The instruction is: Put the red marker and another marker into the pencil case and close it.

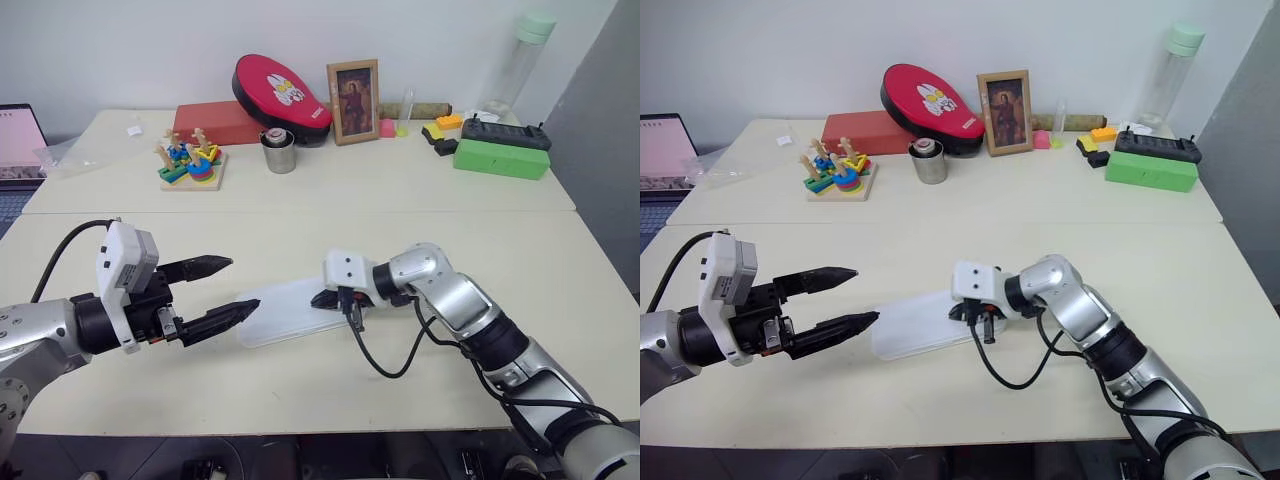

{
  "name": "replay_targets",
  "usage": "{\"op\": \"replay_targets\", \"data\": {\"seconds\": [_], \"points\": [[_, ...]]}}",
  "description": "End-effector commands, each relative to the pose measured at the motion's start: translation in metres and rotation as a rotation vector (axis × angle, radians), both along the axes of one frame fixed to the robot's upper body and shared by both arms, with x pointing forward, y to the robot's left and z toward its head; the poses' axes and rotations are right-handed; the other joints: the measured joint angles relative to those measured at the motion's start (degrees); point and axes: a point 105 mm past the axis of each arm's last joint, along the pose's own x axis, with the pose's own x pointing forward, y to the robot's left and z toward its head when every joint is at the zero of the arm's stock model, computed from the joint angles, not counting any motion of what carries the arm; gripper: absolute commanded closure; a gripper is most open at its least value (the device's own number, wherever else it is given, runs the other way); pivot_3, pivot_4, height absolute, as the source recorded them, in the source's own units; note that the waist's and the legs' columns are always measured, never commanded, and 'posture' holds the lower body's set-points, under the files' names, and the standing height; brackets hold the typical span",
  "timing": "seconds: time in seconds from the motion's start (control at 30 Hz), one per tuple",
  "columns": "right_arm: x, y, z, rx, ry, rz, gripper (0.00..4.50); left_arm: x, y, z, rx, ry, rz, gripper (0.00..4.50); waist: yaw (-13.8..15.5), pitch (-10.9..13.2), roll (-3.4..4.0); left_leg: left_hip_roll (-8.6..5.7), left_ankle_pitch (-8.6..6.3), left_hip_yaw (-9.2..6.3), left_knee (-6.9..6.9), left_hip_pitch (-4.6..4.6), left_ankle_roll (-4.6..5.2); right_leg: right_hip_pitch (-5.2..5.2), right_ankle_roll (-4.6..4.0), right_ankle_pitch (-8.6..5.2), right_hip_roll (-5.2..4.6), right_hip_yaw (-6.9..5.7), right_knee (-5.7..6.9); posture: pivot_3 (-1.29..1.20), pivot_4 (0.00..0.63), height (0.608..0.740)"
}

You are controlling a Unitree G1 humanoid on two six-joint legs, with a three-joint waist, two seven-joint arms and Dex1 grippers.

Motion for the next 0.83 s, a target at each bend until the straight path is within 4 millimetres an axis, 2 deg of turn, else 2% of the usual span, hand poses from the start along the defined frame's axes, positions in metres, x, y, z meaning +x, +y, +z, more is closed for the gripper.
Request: {"op": "replay_targets", "data": {"seconds": [0.03, 0.13, 0.17, 0.27, 0.43, 0.57, 0.77, 0.83], "points": [[0.002, -0.022, 0.052, 0.189, 0.008, -0.024, 4.05, 0.004, -0.001, 0.005, 0.022, -0.027, -0.008, 0.00, 0.11, 0.00, 0.00, 0.00, 0.00, 0.00, 0.00, -0.02, 0.00, -0.01, 0.00, 0.00, 0.00, -0.01, -0.01, 0.00, 0.150, 0.740], [0.004, -0.042, 0.064, 0.222, 0.028, -0.065, 3.30, 0.009, 0.001, 0.005, 0.021, -0.029, 0.008, 0.00, 0.22, 0.00, 0.00, 0.00, -0.01, 0.00, -0.06, -0.05, 0.01, 0.00, 0.00, 0.00, 0.00, -0.02, -0.20, 0.00, 0.150, 0.740], [0.007, -0.050, 0.067, 0.231, 0.031, -0.091, 3.14, 0.014, 0.005, 0.004, 0.022, -0.032, 0.046, 0.00, 0.27, 0.00, 0.00, 0.00, -0.01, 0.00, -0.07, -0.05, 0.01, 0.01, 0.00, 0.00, 0.00, -0.02, -0.23, 0.00, 0.150, 0.740], [0.014, -0.070, 0.072, 0.244, 0.030, -0.163, 2.27, 0.031, 0.022, 0.005, 0.003, -0.051, 0.182, 0.00, 0.39, 0.01, 0.02, 0.00, -0.01, 0.01, -0.08, -0.05, 0.02, 0.01, 0.00, 0.00, 0.00, -0.02, -0.27, 0.00, 0.150, 0.740], [0.030, -0.096, 0.065, 0.217, 0.016, -0.305, 1.06, 0.052, 0.057, -0.003, 0.005, -0.069, 0.381, 0.00, 0.17, 0.01, 0.02, 0.00, -0.02, 0.03, -0.08, -0.05, 0.02, 0.01, 0.00, 0.00, 0.00, -0.01, -0.28, 0.00, 0.150, 0.740], [0.038, -0.113, 0.060, 0.210, 0.018, -0.397, 0.01, 0.058, 0.083, -0.010, 0.012, -0.061, 0.481, 0.00, 0.18, 0.02, 0.03, 0.00, -0.01, 0.03, -0.09, -0.11, 0.02, -0.01, 0.00, 0.00, 0.00, -0.01, -0.33, 0.00, 0.150, 0.740], [0.047, -0.146, 0.052, 0.187, 0.016, -0.543, 0.01, 0.063, 0.124, -0.012, 0.073, -0.045, 0.598, 0.00, 0.35, 0.03, 0.02, 0.00, -0.01, 0.03, -0.09, -0.14, 0.02, -0.02, 0.00, 0.00, 0.00, -0.03, -0.36, 0.00, 0.150, 0.740], [0.047, -0.151, 0.052, 0.191, 0.020, -0.567, 0.01, 0.061, 0.131, -0.013, 0.096, -0.034, 0.610, 0.00, 0.34, 0.03, 0.03, 0.00, -0.01, 0.03, -0.09, -0.14, 0.02, -0.04, 0.00, 0.00, 0.00, -0.02, -0.34, 0.00, 0.150, 0.740]]}}
